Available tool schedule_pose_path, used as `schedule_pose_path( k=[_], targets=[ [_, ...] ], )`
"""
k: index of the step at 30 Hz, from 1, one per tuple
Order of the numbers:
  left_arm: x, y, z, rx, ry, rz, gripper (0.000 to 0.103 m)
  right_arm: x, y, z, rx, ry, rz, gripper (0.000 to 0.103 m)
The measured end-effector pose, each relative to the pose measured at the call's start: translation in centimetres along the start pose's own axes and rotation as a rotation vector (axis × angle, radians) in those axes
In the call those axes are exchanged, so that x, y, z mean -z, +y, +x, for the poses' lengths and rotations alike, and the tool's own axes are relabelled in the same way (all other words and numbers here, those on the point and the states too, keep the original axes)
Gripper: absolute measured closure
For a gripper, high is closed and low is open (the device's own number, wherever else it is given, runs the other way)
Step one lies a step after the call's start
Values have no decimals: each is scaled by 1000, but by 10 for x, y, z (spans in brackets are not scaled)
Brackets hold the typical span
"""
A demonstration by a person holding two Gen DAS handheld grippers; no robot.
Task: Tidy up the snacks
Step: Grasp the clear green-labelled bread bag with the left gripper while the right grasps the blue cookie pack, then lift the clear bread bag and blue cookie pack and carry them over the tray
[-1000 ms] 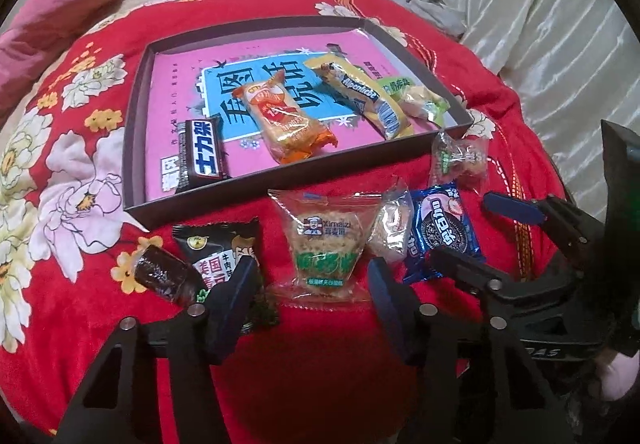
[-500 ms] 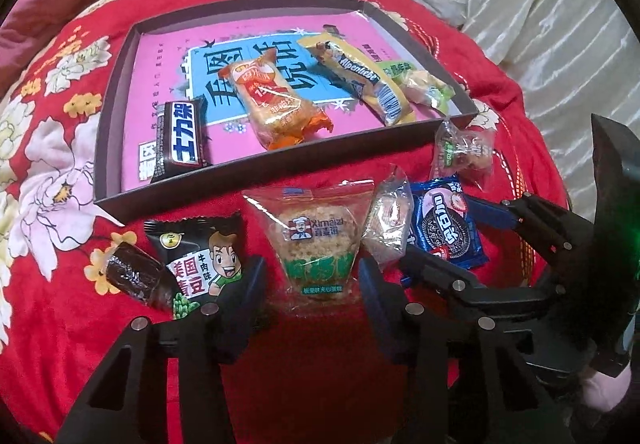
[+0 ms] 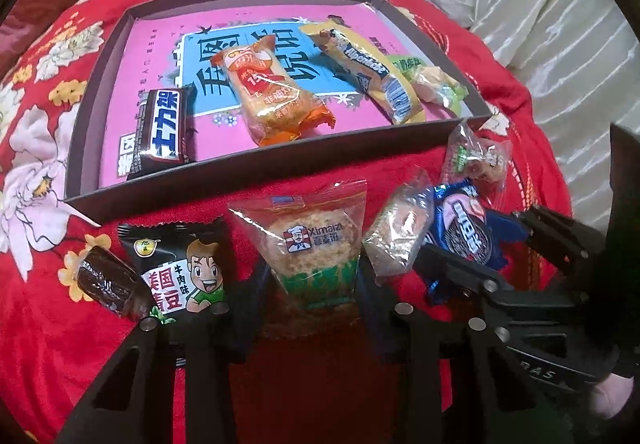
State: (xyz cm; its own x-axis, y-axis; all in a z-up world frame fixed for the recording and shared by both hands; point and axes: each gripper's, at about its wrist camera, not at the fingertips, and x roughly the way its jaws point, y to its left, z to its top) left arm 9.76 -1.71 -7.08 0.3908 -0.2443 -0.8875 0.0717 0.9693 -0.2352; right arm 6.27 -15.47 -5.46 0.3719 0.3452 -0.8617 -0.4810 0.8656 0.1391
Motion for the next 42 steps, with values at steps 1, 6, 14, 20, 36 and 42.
schedule_pose_path(
  k=[1, 6, 14, 20, 36, 42],
  targets=[
    [0, 2, 0, 13, -2, -11, 63, 1, -1, -2, -7, -2, 7, 52],
    [3, 12, -8, 64, -16, -32, 64, 3, -10, -21, -84, -55, 75, 52],
    [5, 19, -33, 85, -57, -35, 64, 1, -12, -37, -104, -120, 88, 52],
    [9, 23, -49, 82, -80, -47, 64, -2, -6, -46, -114, -172, 58, 52],
    [8, 21, -78, 9, -155, -45, 64, -11, -4, -59, -127, -269, 24, 52],
    [4, 19, -81, 3, -164, -45, 64, -15, -6, -61, -132, -288, 21, 52]
  ],
)
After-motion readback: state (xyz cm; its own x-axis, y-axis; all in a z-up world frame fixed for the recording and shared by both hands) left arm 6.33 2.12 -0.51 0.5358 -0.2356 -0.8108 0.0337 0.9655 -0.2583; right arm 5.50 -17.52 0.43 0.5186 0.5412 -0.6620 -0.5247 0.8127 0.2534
